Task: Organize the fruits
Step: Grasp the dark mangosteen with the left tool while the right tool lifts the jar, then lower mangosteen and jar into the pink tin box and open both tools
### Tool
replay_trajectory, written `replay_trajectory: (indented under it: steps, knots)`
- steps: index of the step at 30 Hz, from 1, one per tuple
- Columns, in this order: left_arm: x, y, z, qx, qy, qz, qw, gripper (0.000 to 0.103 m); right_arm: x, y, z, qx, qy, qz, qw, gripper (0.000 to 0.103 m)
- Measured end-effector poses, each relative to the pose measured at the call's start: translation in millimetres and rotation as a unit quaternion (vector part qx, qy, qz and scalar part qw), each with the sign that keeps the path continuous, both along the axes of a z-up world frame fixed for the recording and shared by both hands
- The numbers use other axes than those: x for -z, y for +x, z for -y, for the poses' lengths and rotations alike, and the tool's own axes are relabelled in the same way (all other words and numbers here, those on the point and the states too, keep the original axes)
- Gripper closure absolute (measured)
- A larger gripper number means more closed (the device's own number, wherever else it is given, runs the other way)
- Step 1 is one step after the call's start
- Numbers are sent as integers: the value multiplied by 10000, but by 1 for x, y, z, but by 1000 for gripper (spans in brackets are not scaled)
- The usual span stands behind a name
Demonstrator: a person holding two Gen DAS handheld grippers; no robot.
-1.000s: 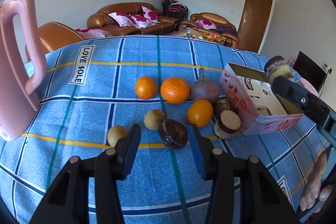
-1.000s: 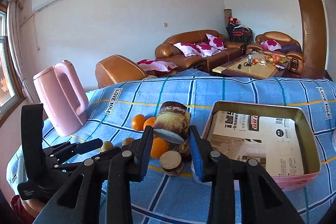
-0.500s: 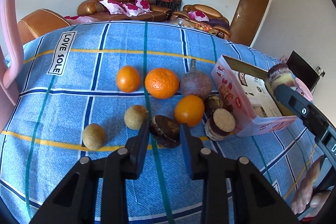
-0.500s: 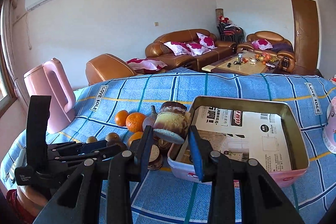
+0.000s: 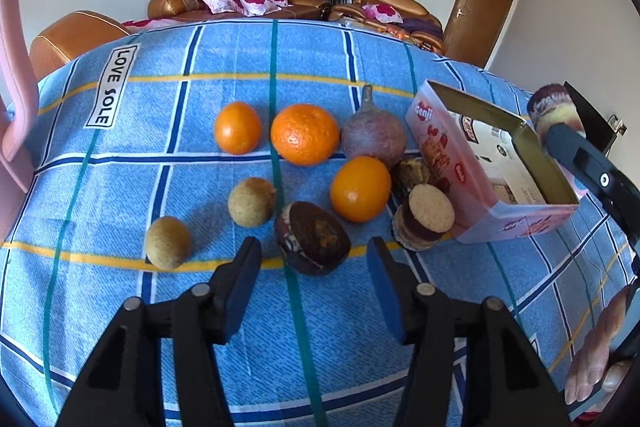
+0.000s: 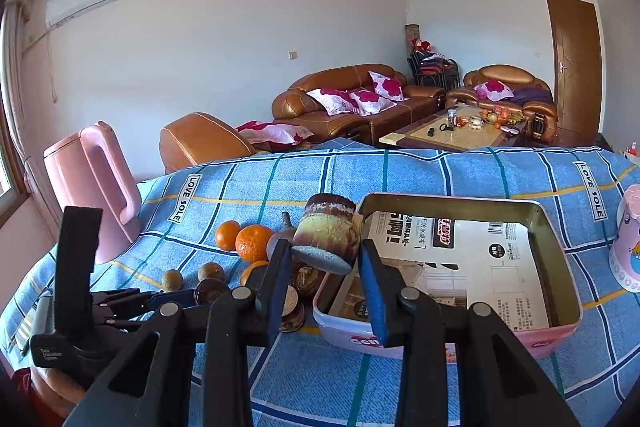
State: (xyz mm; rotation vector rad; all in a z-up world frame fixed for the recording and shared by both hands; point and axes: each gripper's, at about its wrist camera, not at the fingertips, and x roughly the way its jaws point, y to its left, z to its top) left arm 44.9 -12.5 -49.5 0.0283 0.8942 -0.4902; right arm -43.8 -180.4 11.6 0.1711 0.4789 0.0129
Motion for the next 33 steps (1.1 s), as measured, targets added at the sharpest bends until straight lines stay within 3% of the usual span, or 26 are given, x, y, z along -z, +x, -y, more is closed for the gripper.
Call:
replay_trajectory:
  steps: [3,9,14,18,21,26,33]
  knots:
    - [1,3,5,-94,37,-27,9999,66,0,-1,1,12,12,9,10000,67]
    - [-5,4,-4,-225,-285,-1,9993,67,2,1,3,28,38,-55,10000,67]
    - [-23,-16,-13,-473,-422,693,9956,67,-6,-3,6,129,-101,135,9998,67]
    - [-39,-36,-2,-239,-451,1054,9931,67,-10,-10,22,307,-336,266,9986,67]
    - [-50,-45,20,-32,-421,1216,9917,66,-7,-14,44,478,-589,254,9968,67]
    - [-59,-50,74,429,-357,1265,9904,66,0,-18,90,763,-473,65,9959,67]
    - [-53,-44,144,734,-217,1042,9916,66,10,-19,121,682,-427,-216,9965,67]
